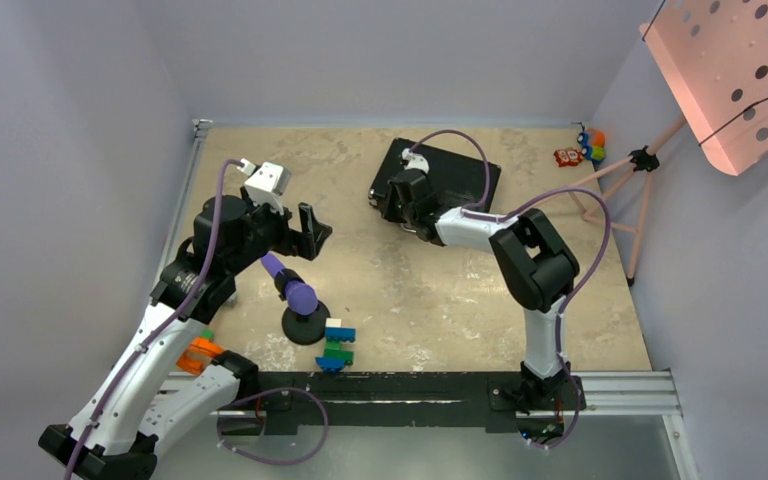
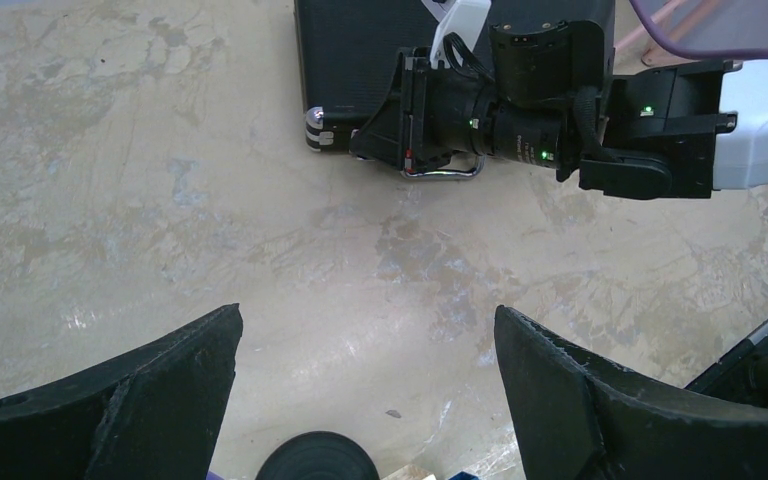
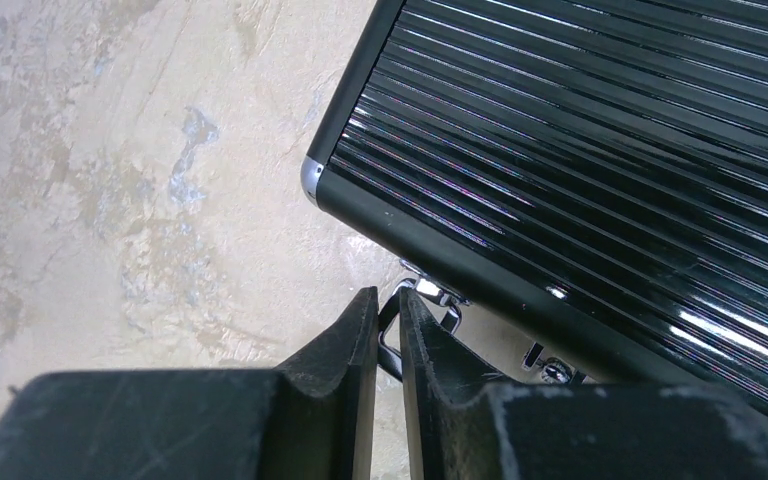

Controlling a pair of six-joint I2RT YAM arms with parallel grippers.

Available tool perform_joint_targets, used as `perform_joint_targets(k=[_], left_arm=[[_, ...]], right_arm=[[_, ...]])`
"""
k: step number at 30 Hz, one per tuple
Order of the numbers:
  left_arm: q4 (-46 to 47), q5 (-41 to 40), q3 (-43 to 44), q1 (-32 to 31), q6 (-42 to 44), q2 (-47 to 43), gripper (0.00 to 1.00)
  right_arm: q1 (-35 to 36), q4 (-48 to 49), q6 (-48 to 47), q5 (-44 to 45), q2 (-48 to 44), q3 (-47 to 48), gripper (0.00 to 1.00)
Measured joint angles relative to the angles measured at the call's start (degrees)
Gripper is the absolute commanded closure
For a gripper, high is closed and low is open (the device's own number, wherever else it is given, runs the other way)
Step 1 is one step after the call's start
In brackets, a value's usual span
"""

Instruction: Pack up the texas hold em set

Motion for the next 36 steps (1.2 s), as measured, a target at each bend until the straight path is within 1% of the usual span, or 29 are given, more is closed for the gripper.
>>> perform_joint_targets(k=[17, 21, 27, 36], left_arm=[[-0.02, 0.0, 0.0, -0.02, 0.0, -0.15, 0.01], [0.0, 0.0, 0.0, 0.0, 0.0, -0.22, 0.01], [0.0, 0.0, 0.0, 0.0, 0.0, -0.42, 0.01], [-0.02, 0.0, 0.0, 0.0, 0.0, -0.59, 0.01]], right_arm=[[1.75, -0.15, 2.16, 5.49, 0.04, -0.11, 0.84], [2.49, 0.17, 2.89, 7.37, 0.04, -1.22, 0.84], [4.04, -1.68, 4.07, 8.37, 0.04, -5.6, 0.84], [4.31, -0.52, 4.22, 8.81, 0.02, -6.14, 0.84]])
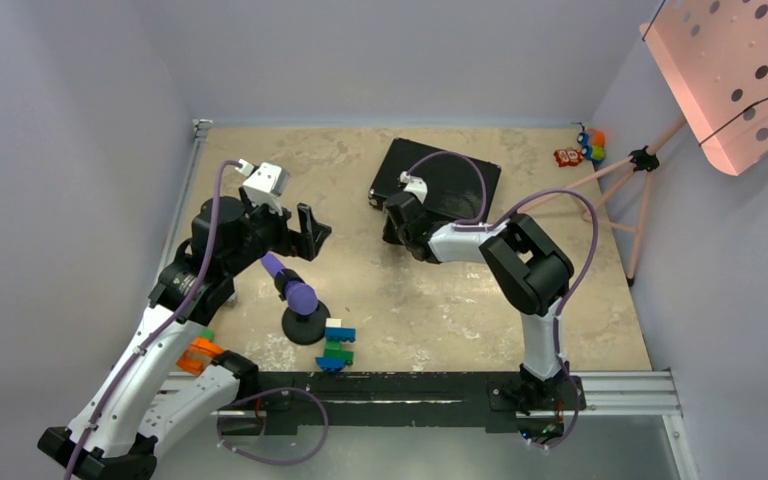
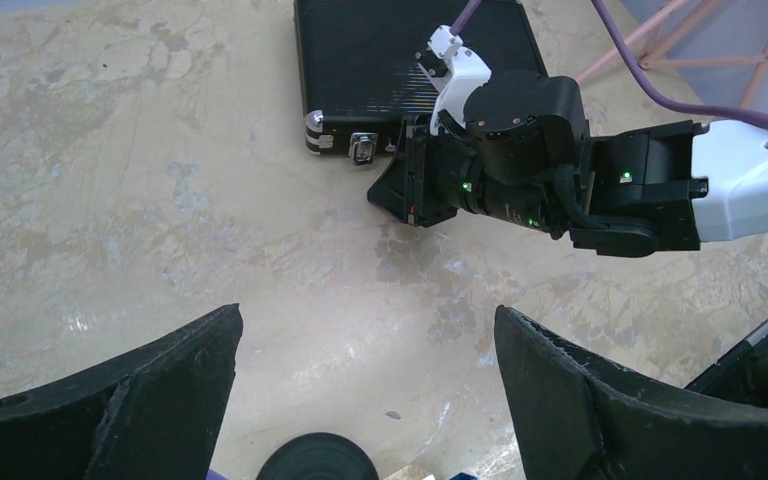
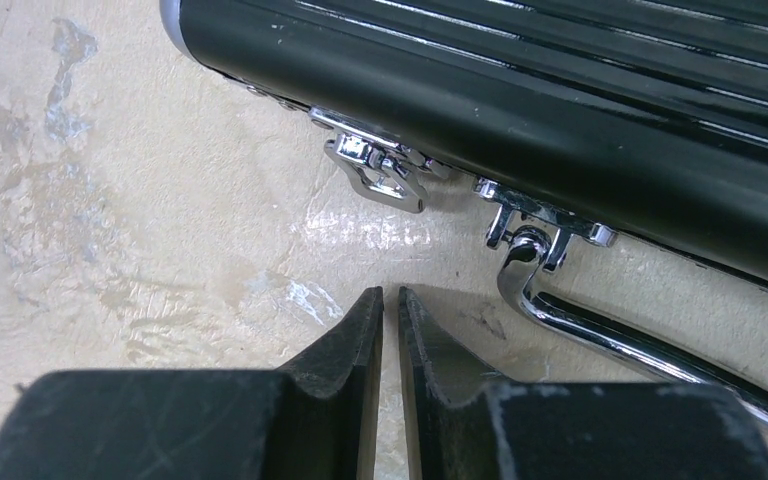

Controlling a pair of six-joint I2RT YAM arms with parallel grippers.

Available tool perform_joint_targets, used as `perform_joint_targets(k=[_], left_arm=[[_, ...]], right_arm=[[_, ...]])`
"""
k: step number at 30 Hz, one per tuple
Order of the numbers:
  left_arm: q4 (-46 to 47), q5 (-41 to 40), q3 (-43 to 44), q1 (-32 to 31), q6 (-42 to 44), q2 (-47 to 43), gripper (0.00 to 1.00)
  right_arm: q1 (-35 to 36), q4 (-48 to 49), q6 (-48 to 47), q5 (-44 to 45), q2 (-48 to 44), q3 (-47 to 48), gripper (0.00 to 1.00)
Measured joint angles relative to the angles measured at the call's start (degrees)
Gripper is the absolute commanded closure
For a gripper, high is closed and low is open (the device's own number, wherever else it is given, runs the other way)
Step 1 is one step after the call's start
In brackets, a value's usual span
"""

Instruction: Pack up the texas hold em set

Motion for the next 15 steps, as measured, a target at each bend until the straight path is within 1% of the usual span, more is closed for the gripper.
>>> perform_joint_targets(k=[4, 9, 13, 15], left_arm=[[0.02, 0.0, 0.0, -0.02, 0.0, 0.0, 0.01], [0.02, -0.02, 0.0, 0.0, 0.0, 0.0, 0.01], [0.02, 0.0, 0.0, 0.0, 0.0, 0.0, 0.0], [0.0, -0.02, 0.0, 0.0, 0.0, 0.02, 0.0]], right_arm=[[0.04, 1.46, -0.44, 0.0, -0.37, -1.07, 0.81], [0.04, 1.36, -2.21, 0.7, -3.82, -3.5, 0.77], [0.04, 1.09, -3.67, 1.07, -9.05, -5.14, 0.72], [0.04, 1.01, -4.57, 1.46, -11.76, -5.64, 0.66]])
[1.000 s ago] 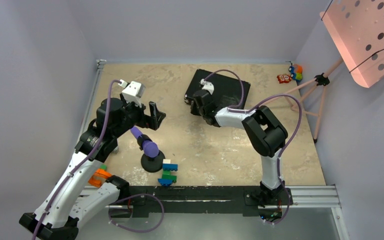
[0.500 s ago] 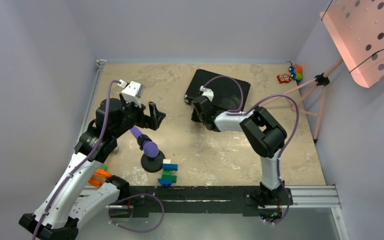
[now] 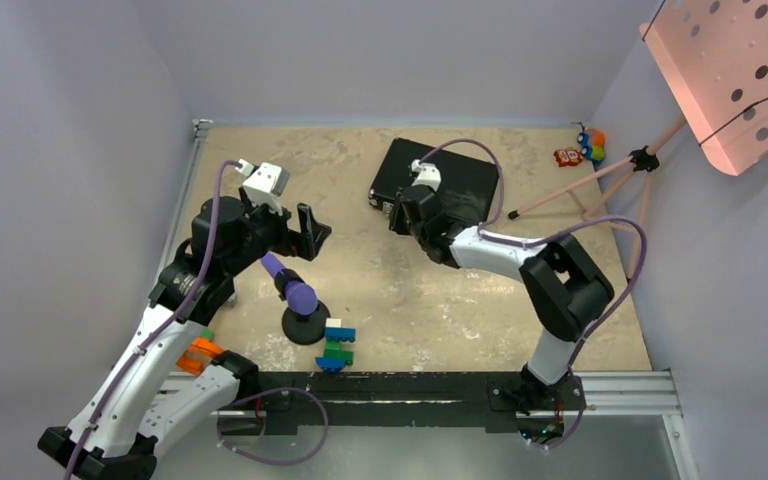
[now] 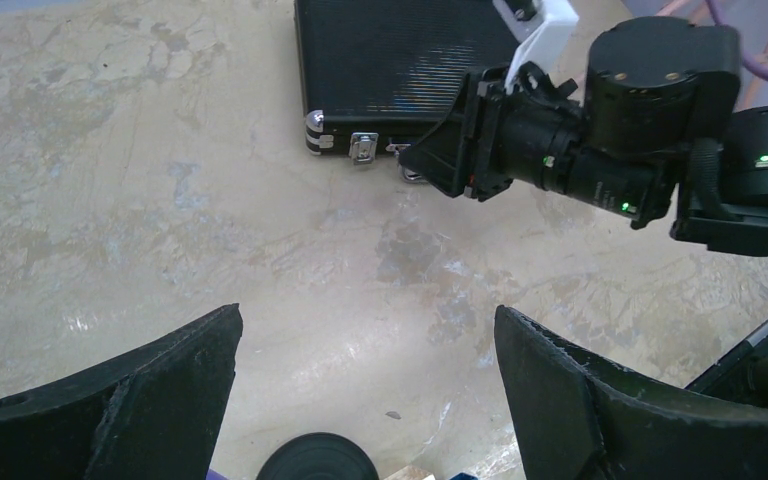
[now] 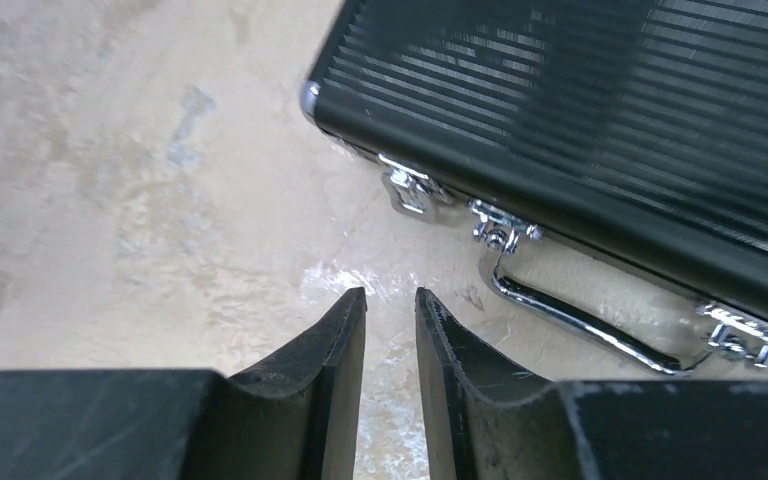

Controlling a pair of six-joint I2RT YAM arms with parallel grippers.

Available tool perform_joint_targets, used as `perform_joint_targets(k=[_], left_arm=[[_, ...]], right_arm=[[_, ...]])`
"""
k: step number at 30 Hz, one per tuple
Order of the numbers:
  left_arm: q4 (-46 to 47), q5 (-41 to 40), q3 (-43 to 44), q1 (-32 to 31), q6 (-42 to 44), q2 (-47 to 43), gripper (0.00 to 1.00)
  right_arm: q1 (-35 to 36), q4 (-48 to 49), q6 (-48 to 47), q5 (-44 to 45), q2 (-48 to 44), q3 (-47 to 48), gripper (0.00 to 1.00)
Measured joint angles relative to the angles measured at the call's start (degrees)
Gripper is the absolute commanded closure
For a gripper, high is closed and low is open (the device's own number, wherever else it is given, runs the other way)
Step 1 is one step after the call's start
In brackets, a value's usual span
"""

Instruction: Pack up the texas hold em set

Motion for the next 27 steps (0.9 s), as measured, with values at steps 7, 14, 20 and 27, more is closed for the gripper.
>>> perform_joint_targets(k=[7, 14, 20, 27], left_arm=[[-0.13, -1.03, 0.0, 0.07, -0.02, 0.96, 0.0], [-1.2, -4.02, 0.0, 2.69, -0.96, 2.12, 0.0], [-2.34, -6.1, 0.0, 7.13, -3.08, 3.1, 0.0], [-1.77, -12.35, -1.09, 8.15, -2.73, -1.84, 0.0]], right_arm=[[-2.8, -2.95, -4.2, -1.36, -8.04, -0.57, 0.49], [-14.45, -6.49, -8.04, -5.42, -21.79, -9.27, 0.37], [-21.59, -11.72, -12.57, -5.84, -38.18, -13.4, 0.3], [-23.8, -17.18, -17.73, -4.26, -55.74, -14.38, 0.26]])
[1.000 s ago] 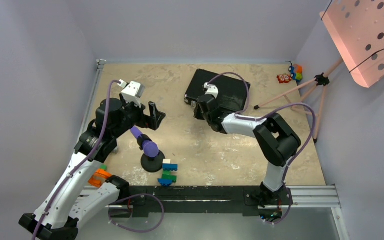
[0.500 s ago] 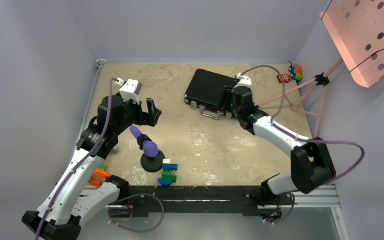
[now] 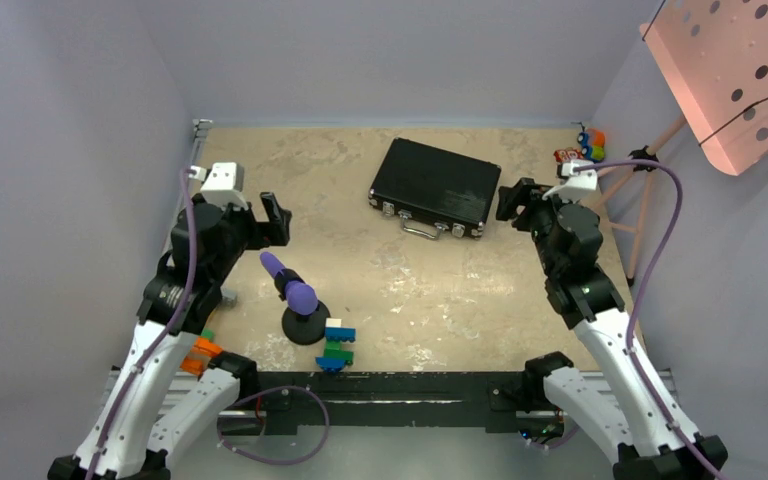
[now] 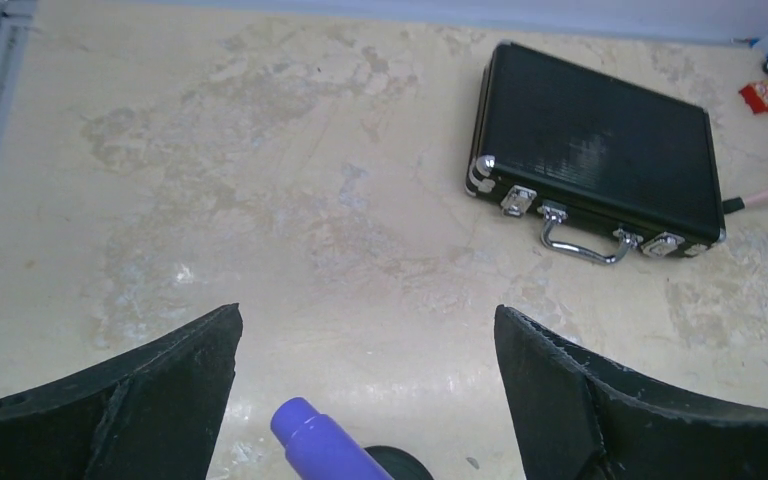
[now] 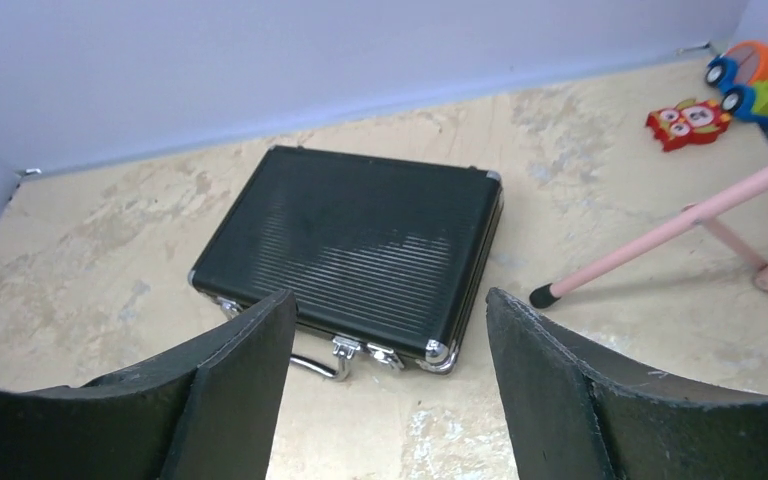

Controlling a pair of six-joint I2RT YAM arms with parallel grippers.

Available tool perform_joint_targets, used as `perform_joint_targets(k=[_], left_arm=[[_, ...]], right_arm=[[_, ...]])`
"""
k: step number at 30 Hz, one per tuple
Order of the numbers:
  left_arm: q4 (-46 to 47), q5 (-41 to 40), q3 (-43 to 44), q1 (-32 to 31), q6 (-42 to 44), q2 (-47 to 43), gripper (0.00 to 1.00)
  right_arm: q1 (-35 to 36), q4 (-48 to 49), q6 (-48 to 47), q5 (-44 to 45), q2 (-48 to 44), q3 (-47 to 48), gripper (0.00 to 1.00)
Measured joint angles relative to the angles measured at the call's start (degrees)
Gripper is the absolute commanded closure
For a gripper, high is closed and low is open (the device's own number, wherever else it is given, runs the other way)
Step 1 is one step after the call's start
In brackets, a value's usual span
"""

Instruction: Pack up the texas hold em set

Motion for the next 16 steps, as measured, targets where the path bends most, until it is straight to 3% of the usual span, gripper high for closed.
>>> perform_joint_targets(k=[6, 16], left_arm=[[2.01, -4.81, -1.64, 0.02, 1.49, -7.96, 0.0], [3.23, -6.99, -2.4, 0.04, 1.81, -7.58, 0.0]], right_arm=[[-0.15, -2.51, -3.45, 1.84, -5.84, 0.0, 0.26], [-0.24, -5.22, -5.66, 3.21, -6.51, 0.0, 0.26]])
